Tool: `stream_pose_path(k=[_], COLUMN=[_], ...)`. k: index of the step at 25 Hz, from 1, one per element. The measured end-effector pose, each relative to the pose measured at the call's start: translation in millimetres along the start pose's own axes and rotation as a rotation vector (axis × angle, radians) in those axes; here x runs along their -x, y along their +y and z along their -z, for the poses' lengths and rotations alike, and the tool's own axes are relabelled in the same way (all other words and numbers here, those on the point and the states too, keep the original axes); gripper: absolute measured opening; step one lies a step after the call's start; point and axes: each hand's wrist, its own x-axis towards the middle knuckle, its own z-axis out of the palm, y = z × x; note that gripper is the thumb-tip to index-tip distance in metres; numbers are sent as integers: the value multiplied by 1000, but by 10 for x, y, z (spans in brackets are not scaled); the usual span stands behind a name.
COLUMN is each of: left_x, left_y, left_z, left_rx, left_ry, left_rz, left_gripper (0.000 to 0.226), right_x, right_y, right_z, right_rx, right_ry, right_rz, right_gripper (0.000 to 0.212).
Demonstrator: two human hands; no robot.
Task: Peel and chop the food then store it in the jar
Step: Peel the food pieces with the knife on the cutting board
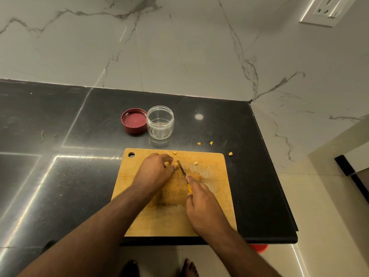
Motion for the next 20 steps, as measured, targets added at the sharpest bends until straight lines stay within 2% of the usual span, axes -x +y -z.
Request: stream_pose_path(k=[16, 20], left_x=[-66, -40], left_y=[-2, -29], left_z=[2, 21], left_rx=[80, 127], left_ry=[-16, -35], left_rz=[80, 80], left_gripper=[37, 38], right_x=[310, 214], right_y=[47, 198], right_z=[-109, 113], right_rx=[-4, 50], right_ry=[-29, 91], right_rz=[-6, -36], right_gripper=[53, 55])
